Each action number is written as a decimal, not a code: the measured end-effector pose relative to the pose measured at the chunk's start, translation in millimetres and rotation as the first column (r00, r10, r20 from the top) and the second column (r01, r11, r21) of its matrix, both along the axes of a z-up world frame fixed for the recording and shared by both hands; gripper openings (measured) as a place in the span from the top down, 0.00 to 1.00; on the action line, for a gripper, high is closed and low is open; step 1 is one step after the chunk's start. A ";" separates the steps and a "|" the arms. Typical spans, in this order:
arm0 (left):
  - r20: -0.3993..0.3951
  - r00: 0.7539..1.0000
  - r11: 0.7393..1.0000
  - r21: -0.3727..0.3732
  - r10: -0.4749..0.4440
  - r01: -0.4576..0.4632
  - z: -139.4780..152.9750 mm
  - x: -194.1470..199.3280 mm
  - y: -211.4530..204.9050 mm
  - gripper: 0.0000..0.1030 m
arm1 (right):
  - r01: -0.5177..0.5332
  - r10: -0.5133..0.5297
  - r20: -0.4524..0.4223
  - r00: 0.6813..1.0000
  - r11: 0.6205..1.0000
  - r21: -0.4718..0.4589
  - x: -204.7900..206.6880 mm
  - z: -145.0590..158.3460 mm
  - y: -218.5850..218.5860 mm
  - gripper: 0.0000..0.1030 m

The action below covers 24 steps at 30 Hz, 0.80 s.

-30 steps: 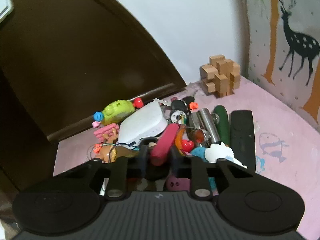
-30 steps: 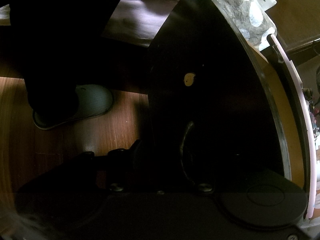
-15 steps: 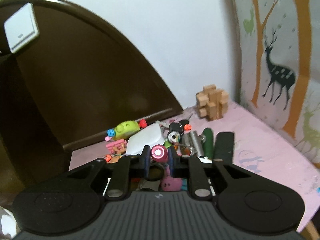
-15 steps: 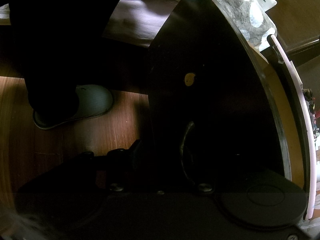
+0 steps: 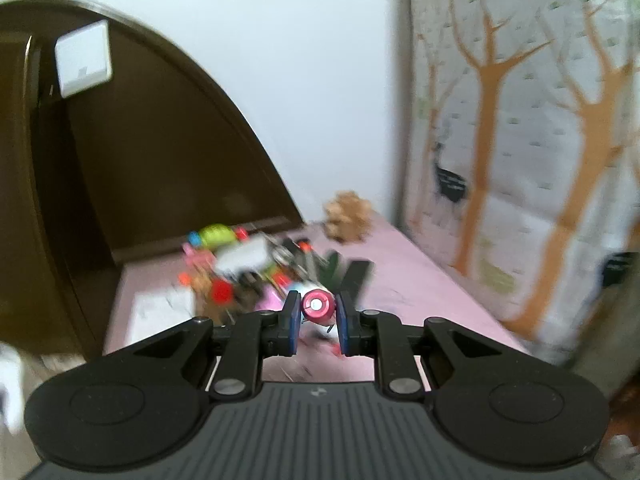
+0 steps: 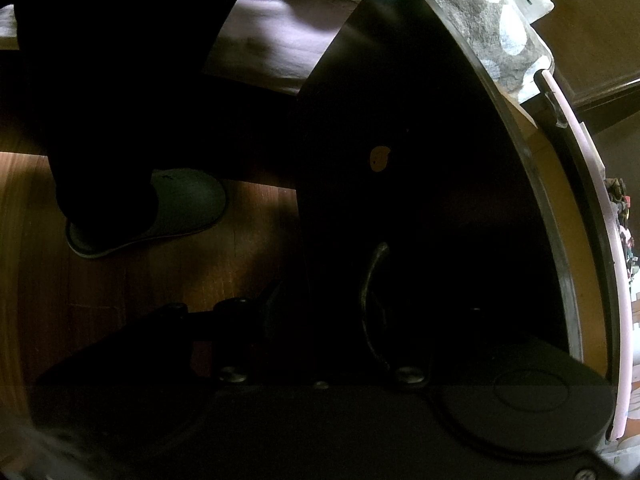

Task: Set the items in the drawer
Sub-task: 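Carry the pink cap into the open drawer and open the left gripper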

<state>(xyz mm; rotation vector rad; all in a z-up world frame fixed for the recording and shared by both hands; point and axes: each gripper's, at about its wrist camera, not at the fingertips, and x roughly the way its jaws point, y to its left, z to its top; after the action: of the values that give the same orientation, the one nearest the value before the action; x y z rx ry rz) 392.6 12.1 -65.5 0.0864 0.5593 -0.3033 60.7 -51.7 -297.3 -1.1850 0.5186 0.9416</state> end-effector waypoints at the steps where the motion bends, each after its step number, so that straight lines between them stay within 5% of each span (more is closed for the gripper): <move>1: -0.023 1.000 1.000 -0.018 -0.005 0.004 -6.4 -10.2 0.0 0.83 | 0.000 0.000 -0.001 1.000 1.000 0.000 0.0 0.2 -0.3 0.54; 7: -0.187 0.981 0.998 -0.037 -0.048 0.042 -64.7 -54.0 -11.7 0.83 | 0.003 -0.003 -0.004 1.000 1.000 0.000 -0.3 0.3 -0.7 0.54; 13: -0.318 0.946 0.997 0.016 -0.062 0.071 -133.7 -56.8 -30.9 0.83 | 0.003 -0.003 -0.004 1.000 1.000 0.000 -0.2 -0.3 -0.1 0.54; 24: -0.359 0.933 0.998 0.067 0.025 -0.001 -215.0 -18.2 -60.5 0.83 | -0.006 0.006 -0.001 1.000 1.000 0.003 0.1 -1.1 -1.6 0.54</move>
<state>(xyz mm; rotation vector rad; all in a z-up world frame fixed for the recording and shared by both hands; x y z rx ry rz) 374.4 -48.4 -280.5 0.0911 0.9344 -0.2889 60.7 -53.3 -298.3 -1.1840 0.5148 0.9478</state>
